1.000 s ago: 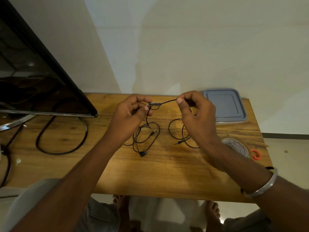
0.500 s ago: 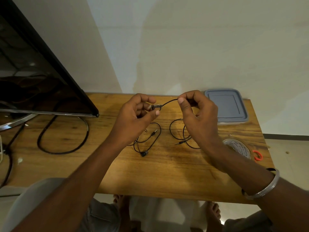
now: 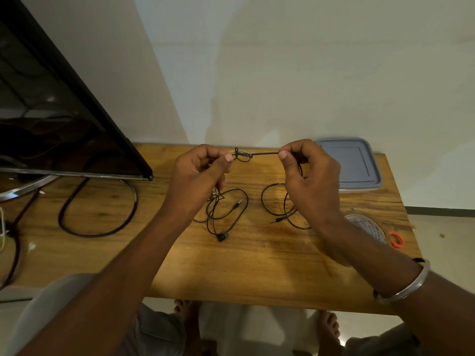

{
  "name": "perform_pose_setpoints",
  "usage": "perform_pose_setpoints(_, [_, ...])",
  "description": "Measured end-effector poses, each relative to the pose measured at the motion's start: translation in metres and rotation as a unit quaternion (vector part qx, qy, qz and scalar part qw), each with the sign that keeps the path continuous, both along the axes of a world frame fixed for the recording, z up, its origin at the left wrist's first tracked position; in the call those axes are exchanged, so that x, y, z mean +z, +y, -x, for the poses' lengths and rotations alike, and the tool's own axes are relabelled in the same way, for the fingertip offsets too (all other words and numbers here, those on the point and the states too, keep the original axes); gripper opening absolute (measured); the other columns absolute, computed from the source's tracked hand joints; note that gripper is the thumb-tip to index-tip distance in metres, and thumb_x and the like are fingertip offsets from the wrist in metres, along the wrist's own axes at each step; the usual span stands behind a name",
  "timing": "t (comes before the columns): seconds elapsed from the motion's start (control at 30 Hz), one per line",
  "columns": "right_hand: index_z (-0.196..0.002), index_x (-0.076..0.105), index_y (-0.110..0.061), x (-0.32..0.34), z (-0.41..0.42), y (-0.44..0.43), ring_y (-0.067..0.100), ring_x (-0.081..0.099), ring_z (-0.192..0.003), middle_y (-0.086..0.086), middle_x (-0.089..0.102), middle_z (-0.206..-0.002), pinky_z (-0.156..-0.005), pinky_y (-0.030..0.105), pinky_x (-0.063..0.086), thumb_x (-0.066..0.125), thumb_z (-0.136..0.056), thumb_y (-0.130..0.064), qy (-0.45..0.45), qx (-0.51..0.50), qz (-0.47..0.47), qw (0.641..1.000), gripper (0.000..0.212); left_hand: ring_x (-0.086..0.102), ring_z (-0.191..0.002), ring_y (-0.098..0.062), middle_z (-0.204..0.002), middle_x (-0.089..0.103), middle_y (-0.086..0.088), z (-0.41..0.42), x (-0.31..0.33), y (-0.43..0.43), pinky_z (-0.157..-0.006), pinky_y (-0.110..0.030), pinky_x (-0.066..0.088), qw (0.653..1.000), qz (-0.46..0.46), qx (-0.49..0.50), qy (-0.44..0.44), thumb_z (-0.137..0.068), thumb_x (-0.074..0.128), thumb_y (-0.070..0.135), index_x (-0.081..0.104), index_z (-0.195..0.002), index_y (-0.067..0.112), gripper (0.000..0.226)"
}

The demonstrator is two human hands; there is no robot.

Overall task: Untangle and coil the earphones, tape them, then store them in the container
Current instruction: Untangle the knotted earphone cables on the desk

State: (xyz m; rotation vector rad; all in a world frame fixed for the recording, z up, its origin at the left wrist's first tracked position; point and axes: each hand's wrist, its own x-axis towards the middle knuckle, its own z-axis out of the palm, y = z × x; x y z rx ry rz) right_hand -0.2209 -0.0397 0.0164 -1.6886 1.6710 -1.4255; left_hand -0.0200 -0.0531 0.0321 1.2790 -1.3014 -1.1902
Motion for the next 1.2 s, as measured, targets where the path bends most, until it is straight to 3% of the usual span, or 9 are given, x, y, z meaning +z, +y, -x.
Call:
perform_pose_setpoints(0.13, [-0.096,0.069,-0.02,-0.002,0.003,-0.002,0.004,0.064,-0.082,-0.014,0.068,-0.086,-0.066,0.016,0.046,0.064,-0.097,-0.021,0.002,-0.019,-0.014,1.0,0.004,0.035,-0.043,-0.012,-0.06,0.046,-0.001,0.0,0.002,0.0,-0.046,-0.026,0.042,0.993,-0.083,-0.055,0.069,-0.096,0.061,0.016,0.064,-0.083,0.008,0.016])
perform_pose_setpoints(0.27, [-0.096,0.069,-0.02,-0.003,0.007,-0.004,0.007,0.064,-0.081,-0.009,0.069,-0.086,-0.069,0.025,0.052,0.064,-0.096,-0.023,0.005,-0.033,-0.007,0.999,0.005,0.025,-0.04,-0.009,-0.054,0.037,0.003,-0.002,0.0,0.0,-0.042,-0.021,0.03,0.991,-0.109,-0.072,0.036,-0.096,0.062,0.021,0.064,-0.083,0.007,0.019])
perform_pose_setpoints(0.4, [-0.095,0.068,-0.022,-0.002,0.008,-0.006,0.006,0.063,-0.079,-0.007,0.069,-0.086,-0.068,0.024,0.05,0.064,-0.096,-0.023,0.003,-0.042,-0.006,0.999,0.005,0.027,-0.04,-0.012,-0.055,0.042,-0.008,-0.006,0.0,-0.001,-0.043,-0.02,0.031,0.995,-0.07,-0.075,-0.019,-0.09,0.07,0.016,0.071,-0.089,0.01,0.007])
perform_pose_setpoints(0.6, [-0.094,0.067,-0.024,0.001,0.011,-0.007,0.005,0.062,-0.079,-0.01,0.069,-0.087,-0.065,0.019,0.046,0.063,-0.096,-0.023,-0.003,-0.042,-0.003,0.999,0.005,0.033,-0.042,-0.011,-0.048,0.045,-0.002,-0.005,-0.003,-0.001,-0.046,-0.018,0.031,0.992,0.029,-0.062,-0.109,-0.09,0.07,0.013,0.073,-0.086,0.014,0.005])
perform_pose_setpoints(0.77, [-0.094,0.067,-0.025,0.001,0.011,-0.008,0.004,0.062,-0.078,-0.011,0.068,-0.087,-0.065,0.017,0.043,0.064,-0.096,-0.021,0.005,-0.042,-0.001,0.999,0.005,0.051,-0.048,-0.016,-0.054,0.058,-0.001,-0.004,-0.009,0.003,-0.052,-0.025,0.041,0.959,0.095,-0.102,-0.246,-0.083,0.066,0.021,0.067,-0.08,0.021,0.003])
perform_pose_setpoints(0.87, [-0.094,0.067,-0.024,0.001,0.013,-0.008,0.005,0.063,-0.08,-0.01,0.069,-0.087,-0.066,0.024,0.049,0.064,-0.096,-0.022,0.01,-0.048,0.002,0.999,0.005,0.047,-0.048,-0.008,-0.054,0.056,0.004,-0.005,-0.009,0.004,-0.053,-0.022,0.036,0.946,0.1,-0.105,-0.289,-0.078,0.059,0.026,0.064,-0.077,0.022,0.007])
perform_pose_setpoints(1.0, [-0.095,0.067,-0.023,0.001,0.014,-0.009,0.007,0.064,-0.08,-0.007,0.069,-0.087,-0.07,0.031,0.053,0.063,-0.097,-0.022,0.012,-0.05,0.004,0.999,0.005,0.047,-0.05,-0.006,-0.056,0.054,0.007,-0.007,-0.008,0.003,-0.05,-0.027,0.038,0.95,0.106,-0.088,-0.28,-0.078,0.06,0.022,0.061,-0.077,0.021,0.002])
perform_pose_setpoints(1.13, [-0.096,0.067,-0.019,0.0,0.016,-0.011,0.01,0.064,-0.08,-0.006,0.069,-0.088,-0.069,0.037,0.054,0.062,-0.097,-0.02,0.017,-0.042,0.004,0.999,0.005,0.053,-0.054,-0.023,-0.06,0.059,-0.002,-0.009,-0.005,-0.001,-0.051,-0.035,0.044,0.974,0.08,-0.054,-0.204,-0.078,0.056,0.025,0.061,-0.077,0.017,0.009])
perform_pose_setpoints(1.2, [-0.096,0.067,-0.017,0.0,0.017,-0.011,0.012,0.063,-0.078,-0.005,0.068,-0.087,-0.066,0.039,0.053,0.062,-0.097,-0.019,0.024,-0.036,0.002,0.999,0.006,0.048,-0.05,-0.012,-0.055,0.055,0.004,-0.01,-0.005,-0.001,-0.048,-0.029,0.039,0.977,0.07,-0.053,-0.193,-0.077,0.055,0.025,0.059,-0.075,0.016,0.01])
